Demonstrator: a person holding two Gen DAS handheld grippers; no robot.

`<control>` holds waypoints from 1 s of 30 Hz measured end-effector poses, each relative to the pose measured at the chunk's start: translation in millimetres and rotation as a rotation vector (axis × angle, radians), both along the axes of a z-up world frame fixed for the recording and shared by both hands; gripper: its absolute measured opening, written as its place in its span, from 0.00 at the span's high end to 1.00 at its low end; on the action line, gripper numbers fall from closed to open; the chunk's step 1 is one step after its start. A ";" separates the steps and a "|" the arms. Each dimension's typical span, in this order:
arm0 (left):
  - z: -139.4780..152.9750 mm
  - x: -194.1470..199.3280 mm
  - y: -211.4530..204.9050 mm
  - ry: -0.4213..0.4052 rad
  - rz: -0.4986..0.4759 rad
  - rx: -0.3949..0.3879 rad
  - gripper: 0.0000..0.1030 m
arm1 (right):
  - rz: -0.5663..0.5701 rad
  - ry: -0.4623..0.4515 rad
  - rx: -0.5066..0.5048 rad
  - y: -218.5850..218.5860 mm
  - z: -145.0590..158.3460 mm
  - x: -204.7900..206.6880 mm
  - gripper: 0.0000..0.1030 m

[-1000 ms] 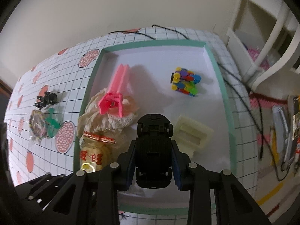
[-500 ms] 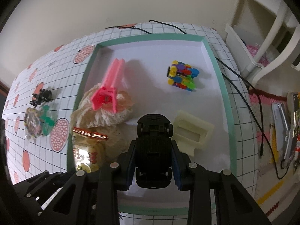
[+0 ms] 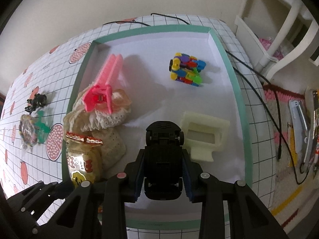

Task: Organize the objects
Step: 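Open right tool to drop the car while left tool releases the snack packet into the tray, then withdraw both tools from the tray toward the cotton swab pack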

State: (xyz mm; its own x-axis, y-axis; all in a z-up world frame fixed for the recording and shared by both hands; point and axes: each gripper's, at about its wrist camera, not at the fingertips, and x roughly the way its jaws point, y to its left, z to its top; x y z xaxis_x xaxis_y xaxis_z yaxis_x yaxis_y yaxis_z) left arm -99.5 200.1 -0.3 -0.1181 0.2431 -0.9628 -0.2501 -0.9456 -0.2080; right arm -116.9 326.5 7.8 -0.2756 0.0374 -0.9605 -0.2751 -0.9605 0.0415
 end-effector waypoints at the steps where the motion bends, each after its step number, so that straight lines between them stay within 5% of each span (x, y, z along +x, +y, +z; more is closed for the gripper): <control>1: 0.0 1.2 1.1 0.003 -0.005 -0.005 0.63 | -0.002 -0.004 -0.002 0.5 -1.3 -0.3 0.65; 30: 35.0 23.9 -3.6 0.035 -0.032 0.051 0.52 | 0.014 0.072 0.024 -7.5 37.7 -5.0 0.54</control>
